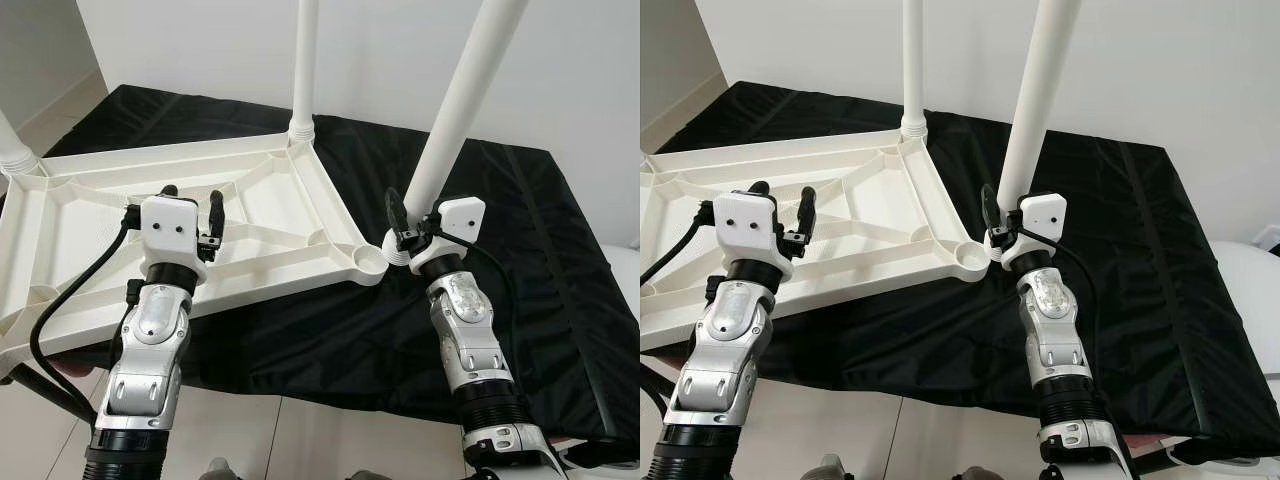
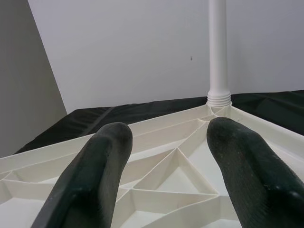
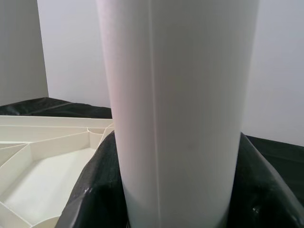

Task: Building children table

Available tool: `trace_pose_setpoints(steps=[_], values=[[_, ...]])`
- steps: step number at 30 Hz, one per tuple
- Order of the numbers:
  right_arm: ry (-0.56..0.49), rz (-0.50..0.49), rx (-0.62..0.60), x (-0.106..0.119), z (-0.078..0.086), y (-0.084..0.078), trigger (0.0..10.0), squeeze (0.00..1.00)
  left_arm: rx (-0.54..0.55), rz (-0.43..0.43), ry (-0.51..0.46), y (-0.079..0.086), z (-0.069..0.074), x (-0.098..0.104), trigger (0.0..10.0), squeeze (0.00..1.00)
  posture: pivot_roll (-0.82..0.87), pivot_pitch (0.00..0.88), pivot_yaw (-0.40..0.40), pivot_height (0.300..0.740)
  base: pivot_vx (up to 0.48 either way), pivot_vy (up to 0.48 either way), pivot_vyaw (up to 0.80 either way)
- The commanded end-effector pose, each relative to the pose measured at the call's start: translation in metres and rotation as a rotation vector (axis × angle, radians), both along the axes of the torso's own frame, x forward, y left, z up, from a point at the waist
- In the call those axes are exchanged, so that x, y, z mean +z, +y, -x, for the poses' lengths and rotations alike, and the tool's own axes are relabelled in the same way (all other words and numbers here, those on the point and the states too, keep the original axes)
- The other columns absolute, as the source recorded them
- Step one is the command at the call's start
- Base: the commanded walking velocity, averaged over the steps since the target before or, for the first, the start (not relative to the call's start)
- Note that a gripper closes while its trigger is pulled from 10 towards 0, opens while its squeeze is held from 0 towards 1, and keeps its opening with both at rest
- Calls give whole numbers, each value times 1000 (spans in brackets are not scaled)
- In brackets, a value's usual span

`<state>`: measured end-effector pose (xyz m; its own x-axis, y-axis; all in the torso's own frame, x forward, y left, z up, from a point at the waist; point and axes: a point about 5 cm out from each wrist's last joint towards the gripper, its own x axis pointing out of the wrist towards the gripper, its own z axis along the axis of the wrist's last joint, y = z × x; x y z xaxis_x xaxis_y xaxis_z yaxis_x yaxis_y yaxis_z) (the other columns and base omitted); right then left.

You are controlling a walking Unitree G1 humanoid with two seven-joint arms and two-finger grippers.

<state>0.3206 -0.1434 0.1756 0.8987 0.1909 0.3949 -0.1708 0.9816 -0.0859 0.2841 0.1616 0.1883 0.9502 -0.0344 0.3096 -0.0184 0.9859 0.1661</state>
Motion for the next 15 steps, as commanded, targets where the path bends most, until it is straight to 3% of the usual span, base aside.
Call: trace_pose_setpoints(steps=[1, 11, 15], values=[[-20, 0, 6, 4, 0, -1, 10000, 0, -58, -23, 12, -5, 0, -1, 10000, 0, 50, 0, -83, 740, 0, 0, 0], [-22, 8, 12, 4, -1, -4, 10000, 0, -202, -89, 69, -23, 1, -10, 10000, 0, 47, 0, -79, 740, 0, 0, 0], [-24, 7, 14, 4, -1, -3, 10000, 0, -334, -166, 115, -38, 1, -17, 10000, 0, 45, 0, -73, 740, 0, 0, 0]])
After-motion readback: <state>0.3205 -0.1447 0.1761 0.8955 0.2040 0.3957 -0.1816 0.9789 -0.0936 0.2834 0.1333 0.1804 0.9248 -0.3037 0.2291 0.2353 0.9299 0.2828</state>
